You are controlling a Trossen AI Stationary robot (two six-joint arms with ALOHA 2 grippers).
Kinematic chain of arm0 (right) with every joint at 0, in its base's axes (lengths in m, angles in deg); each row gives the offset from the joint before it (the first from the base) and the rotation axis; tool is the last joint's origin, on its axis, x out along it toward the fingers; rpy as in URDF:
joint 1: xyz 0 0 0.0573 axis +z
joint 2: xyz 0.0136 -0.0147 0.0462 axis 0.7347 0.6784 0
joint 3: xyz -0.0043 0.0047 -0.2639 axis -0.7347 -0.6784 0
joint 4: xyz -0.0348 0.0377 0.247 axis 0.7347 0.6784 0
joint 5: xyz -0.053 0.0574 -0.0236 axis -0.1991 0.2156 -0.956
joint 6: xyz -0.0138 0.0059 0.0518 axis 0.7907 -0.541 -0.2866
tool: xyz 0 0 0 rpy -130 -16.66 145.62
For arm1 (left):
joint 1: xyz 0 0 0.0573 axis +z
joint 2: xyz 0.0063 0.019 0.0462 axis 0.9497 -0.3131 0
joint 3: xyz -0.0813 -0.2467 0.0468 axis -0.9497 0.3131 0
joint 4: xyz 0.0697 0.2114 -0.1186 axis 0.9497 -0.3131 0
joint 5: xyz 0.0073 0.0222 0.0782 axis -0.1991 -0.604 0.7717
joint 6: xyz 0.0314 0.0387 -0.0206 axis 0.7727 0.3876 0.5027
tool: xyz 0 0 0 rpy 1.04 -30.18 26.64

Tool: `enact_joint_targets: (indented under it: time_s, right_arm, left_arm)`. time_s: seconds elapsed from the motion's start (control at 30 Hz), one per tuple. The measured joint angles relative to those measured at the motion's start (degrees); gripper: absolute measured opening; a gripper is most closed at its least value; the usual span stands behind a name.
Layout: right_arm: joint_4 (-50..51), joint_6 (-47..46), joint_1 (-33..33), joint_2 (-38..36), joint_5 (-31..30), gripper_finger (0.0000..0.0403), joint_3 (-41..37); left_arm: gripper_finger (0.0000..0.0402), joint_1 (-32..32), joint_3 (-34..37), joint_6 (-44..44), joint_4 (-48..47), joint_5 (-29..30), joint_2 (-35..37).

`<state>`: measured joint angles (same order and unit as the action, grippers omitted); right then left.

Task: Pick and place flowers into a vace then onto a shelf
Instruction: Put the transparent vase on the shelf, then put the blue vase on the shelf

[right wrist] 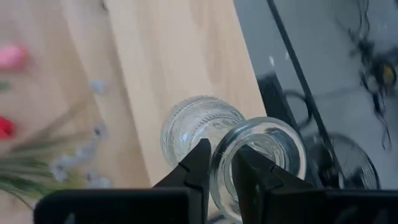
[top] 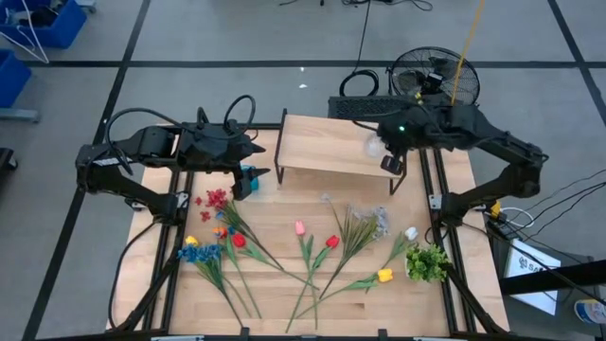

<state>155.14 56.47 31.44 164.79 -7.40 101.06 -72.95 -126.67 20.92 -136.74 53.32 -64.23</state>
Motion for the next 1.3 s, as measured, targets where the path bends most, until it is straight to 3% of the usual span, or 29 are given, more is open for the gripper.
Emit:
enact_joint_targets:
  time_s: [0.17, 0.33, 0.53, 0.77, 0.9, 1.03, 1.3]
  right_arm:
    - [0.3, 1.9, -3.5, 1.2, 0.8, 0.0037, -2.3]
    - [0.4, 4.0, -6.6, 2.7, 6.1, 0.0043, -3.7]
    - [0.4, 8.4, -7.8, 4.1, 6.2, 0.0047, -3.7]
    - [1.1, 9.1, -7.8, 5.4, 5.9, 0.0105, -3.7]
    - [1.1, 10.0, -7.8, 5.7, 2.4, 0.0133, -3.7]
    - [1.1, 10.0, -7.7, 5.0, 1.8, 0.0148, -3.7]
    - [1.6, 10.0, -7.7, 3.9, 2.0, 0.0160, -3.7]
  left_arm:
    - [0.0255, 0.0, 0.0, 0.0, 0.0, 0.0, 0.0]
    - [0.0255, 0.0, 0.0, -0.3, 0.0, 0.0, 0.0]
    - [0.0255, 0.0, 0.0, -1.4, 0.0, 0.0, 0.0]
    - [0.0255, 0.0, 0.0, -1.6, -0.1, 0.0, 0.0]
    - [0.0255, 0.0, 0.0, -2.0, -0.9, 0.2, 0.0]
    - [0.0255, 0.4, 0.0, -5.4, -9.1, 2.8, 0.0]
    - [0.0255, 2.2, 0.0, -16.5, -24.3, 2.6, -1.2]
